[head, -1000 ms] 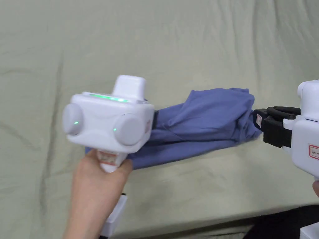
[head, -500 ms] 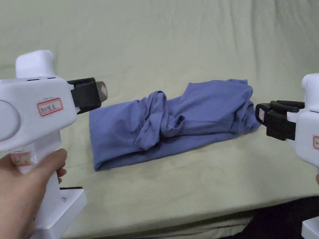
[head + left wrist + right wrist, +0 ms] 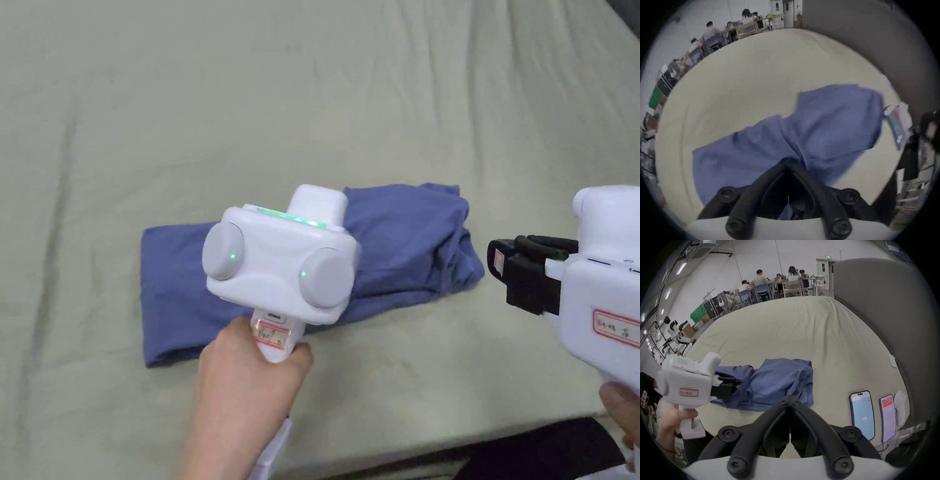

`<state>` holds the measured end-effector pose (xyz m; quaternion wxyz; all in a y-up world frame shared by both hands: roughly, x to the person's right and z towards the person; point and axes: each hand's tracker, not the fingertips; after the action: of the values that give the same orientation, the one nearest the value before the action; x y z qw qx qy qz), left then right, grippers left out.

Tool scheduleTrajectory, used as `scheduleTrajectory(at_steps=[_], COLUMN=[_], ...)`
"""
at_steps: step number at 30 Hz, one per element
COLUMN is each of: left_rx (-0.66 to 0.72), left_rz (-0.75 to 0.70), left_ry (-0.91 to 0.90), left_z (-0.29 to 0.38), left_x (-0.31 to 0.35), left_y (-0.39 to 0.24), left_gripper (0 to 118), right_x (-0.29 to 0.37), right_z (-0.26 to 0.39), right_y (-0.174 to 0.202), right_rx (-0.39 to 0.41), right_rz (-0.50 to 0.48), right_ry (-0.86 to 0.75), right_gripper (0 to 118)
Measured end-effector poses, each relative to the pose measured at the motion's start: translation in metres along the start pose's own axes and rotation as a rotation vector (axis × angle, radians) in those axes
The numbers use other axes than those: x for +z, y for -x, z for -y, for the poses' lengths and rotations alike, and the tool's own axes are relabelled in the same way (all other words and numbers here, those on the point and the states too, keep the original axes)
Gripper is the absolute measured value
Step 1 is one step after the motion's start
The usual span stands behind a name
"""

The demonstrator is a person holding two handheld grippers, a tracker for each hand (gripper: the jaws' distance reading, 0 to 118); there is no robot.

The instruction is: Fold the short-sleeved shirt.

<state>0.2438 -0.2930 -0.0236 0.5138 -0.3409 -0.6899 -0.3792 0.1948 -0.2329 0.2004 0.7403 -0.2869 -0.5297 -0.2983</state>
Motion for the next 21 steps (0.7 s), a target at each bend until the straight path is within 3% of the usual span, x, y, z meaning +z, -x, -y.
scheduleTrajectory(at_steps=[5,8,9,10,11,12,15,18,20,21], left_rx=[-0.039,0.015,0.059,0.113,0.149,0.212,0.386,0.495,0.487,0.482], left_rz=[0.025,-0.051,-0.077,-0.091,-0.105,-0.149,-0.260,-0.140,-0.069,-0.050], left_ry=[-0.069,-0.145,-0.153,-0.128,-0.101,-0.078,-0.046,0.022,0.055,0.075], left_z=[-0.006,0.003,0.008,0.015,0.024,0.035,0.059,0.069,0.070,0.068], left_x=[0.051,0.096,0.111,0.125,0.130,0.131,0.106,0.058,0.031,0.020], left_y=[0.005,0.042,0.063,0.087,0.107,0.129,0.184,0.209,0.211,0.205], left_gripper=[0,0,5,33,75,97,97,97,97,90], right_x=[0.011,0.017,0.019,0.021,0.022,0.024,0.025,0.023,0.021,0.021], right_z=[-0.008,-0.012,-0.013,-0.014,-0.014,-0.014,-0.011,-0.007,-0.005,-0.004], right_y=[0.004,0.006,0.008,0.009,0.010,0.014,0.019,0.025,0.029,0.030], right_rx=[0.016,0.018,0.025,0.031,0.037,0.041,0.046,0.048,0.061,0.066], right_rz=[0.005,-0.006,-0.005,-0.004,-0.005,-0.005,-0.017,-0.035,-0.030,-0.027], right_ry=[-0.035,-0.051,-0.056,-0.059,-0.062,-0.064,-0.061,-0.044,-0.028,-0.020], right_gripper=[2,2,2,2,2,2,2,2,2,2])
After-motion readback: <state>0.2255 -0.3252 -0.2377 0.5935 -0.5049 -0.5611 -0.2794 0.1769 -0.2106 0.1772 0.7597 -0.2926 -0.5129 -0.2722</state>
